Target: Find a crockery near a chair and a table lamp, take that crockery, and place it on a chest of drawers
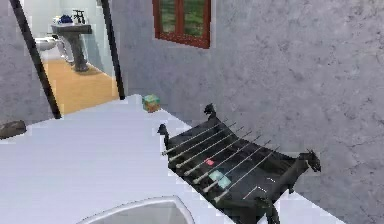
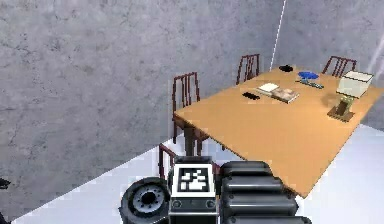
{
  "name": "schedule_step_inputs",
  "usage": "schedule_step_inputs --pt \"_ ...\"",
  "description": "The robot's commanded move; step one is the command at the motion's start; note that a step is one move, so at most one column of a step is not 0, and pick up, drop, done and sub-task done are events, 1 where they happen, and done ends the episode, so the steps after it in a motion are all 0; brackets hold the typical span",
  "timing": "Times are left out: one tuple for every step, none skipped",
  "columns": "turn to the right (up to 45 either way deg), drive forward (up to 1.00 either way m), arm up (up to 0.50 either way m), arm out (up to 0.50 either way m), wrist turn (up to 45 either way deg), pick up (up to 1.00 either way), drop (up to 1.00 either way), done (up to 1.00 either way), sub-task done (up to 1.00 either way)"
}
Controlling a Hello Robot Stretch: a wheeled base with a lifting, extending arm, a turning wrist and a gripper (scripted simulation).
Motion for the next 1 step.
schedule_step_inputs --pt "33.0 0.00 0.00 0.00 0.0 0.00 0.00 0.00 0.00"
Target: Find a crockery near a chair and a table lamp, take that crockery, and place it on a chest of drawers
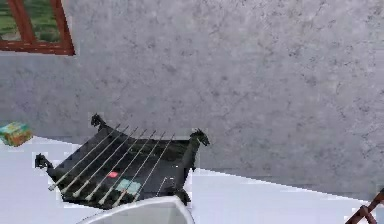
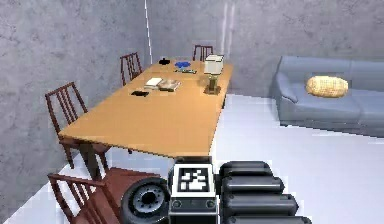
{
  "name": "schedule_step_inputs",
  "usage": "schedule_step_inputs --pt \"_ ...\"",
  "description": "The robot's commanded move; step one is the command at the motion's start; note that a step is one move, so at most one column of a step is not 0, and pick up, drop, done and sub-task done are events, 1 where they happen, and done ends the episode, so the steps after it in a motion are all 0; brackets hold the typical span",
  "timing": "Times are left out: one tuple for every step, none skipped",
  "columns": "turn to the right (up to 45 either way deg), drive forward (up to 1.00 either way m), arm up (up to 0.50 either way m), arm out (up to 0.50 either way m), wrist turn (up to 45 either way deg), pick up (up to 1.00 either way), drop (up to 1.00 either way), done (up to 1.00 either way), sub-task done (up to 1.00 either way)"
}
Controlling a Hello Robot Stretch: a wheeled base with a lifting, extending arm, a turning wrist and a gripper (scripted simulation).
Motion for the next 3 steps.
schedule_step_inputs --pt "0.0 0.05 0.00 0.00 0.0 0.00 0.00 0.00 0.00" --pt "-45.0 0.00 0.00 0.00 0.0 0.00 0.00 0.00 0.00" --pt "-15.0 0.00 0.00 0.00 0.0 0.00 0.00 0.00 0.00"
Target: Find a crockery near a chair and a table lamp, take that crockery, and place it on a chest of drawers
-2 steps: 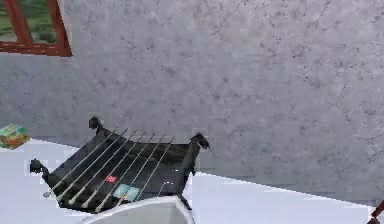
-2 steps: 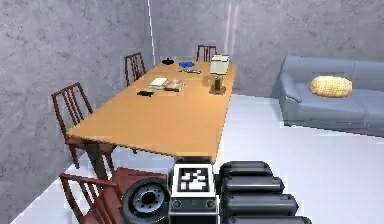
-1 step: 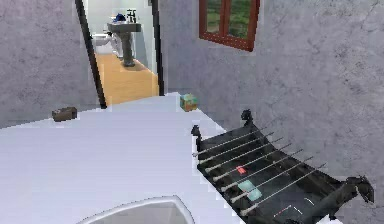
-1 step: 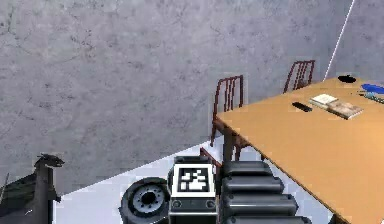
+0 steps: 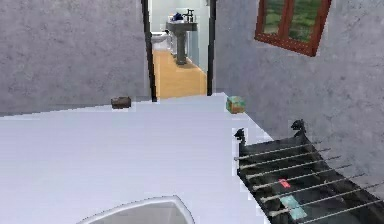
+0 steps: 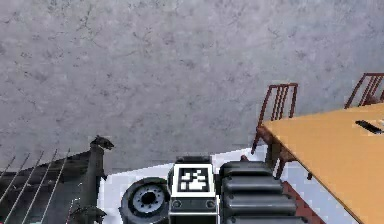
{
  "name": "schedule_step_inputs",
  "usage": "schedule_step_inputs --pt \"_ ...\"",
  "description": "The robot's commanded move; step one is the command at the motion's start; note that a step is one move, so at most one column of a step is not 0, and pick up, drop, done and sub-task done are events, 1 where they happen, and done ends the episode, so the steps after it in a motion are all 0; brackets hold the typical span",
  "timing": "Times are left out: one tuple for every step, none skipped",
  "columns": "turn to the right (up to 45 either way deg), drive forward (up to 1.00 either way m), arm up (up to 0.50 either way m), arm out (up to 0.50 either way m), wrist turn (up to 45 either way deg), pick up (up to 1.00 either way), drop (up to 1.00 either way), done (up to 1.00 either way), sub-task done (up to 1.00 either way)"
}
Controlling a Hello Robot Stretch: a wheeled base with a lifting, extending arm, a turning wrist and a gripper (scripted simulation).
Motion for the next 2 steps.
schedule_step_inputs --pt "0.0 1.00 0.00 0.00 0.0 0.00 0.00 0.00 0.00" --pt "0.0 1.00 0.00 0.00 0.0 0.00 0.00 0.00 0.00"
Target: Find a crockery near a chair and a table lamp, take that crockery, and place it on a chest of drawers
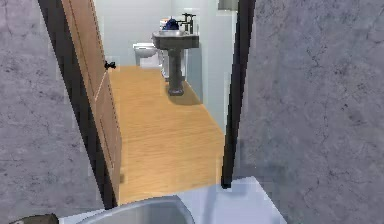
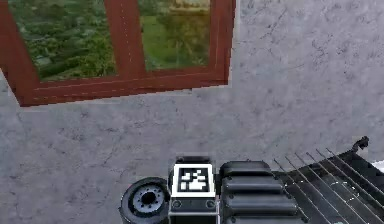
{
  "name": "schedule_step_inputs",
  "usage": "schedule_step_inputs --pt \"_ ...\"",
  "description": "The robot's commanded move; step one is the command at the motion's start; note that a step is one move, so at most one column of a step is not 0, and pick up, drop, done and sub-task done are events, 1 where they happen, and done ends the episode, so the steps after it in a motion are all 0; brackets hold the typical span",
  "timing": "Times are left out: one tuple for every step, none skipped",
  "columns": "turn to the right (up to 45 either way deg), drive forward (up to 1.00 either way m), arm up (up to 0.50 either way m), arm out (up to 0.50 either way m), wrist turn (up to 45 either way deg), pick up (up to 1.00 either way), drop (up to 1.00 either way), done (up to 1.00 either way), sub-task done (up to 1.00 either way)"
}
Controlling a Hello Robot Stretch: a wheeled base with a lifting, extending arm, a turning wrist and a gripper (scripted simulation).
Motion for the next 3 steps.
schedule_step_inputs --pt "0.0 1.00 0.00 0.00 0.0 0.00 0.00 0.00 0.00" --pt "-24.0 0.00 0.00 0.00 0.0 0.00 0.00 0.00 0.00" --pt "0.0 0.10 0.00 0.00 0.0 0.00 0.00 0.00 0.00"
